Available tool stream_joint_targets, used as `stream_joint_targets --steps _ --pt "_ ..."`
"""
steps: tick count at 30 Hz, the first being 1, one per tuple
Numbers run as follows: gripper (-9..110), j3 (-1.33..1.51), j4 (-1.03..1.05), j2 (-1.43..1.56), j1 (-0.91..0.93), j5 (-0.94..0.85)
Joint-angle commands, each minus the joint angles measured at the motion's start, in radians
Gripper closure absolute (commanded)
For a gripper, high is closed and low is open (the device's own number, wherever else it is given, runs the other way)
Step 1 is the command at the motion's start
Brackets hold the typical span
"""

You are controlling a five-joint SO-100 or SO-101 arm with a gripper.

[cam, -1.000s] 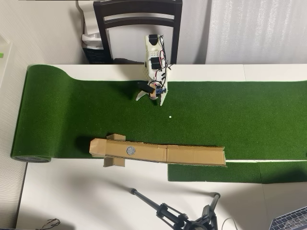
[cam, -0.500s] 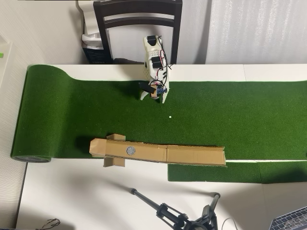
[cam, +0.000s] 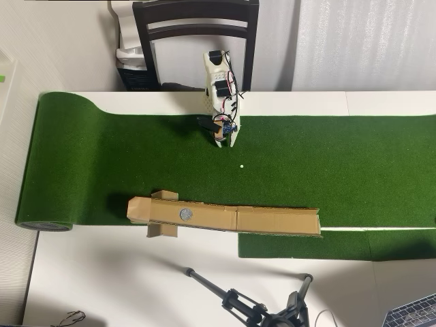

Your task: Pick up the golf ball and place it on the gray mark at the back.

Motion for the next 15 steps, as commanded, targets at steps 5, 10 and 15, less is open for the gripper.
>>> stream_joint_targets --steps 5,10,15 --pt "100 -0.031 0.003 0.094 0.087 0.012" --pt "101 -0.018 0.003 0.094 0.138 0.012" --pt "101 -0.005 0.002 0.094 0.163 0.012"
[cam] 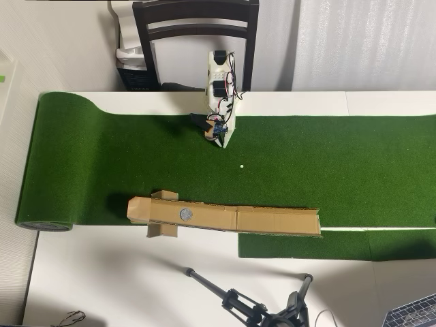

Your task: Pick up the golf ball and place it on the gray mark at the back.

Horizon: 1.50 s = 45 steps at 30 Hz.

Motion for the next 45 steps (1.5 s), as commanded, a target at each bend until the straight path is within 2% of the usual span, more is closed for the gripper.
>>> stream_joint_targets --steps 1,11,45 --pt "101 -0.005 0.002 0.094 0.014 0.012" --pt "101 0.124 -0.038 0.092 0.003 0.014" --pt "101 0.114 -0.041 0.092 -0.020 0.003"
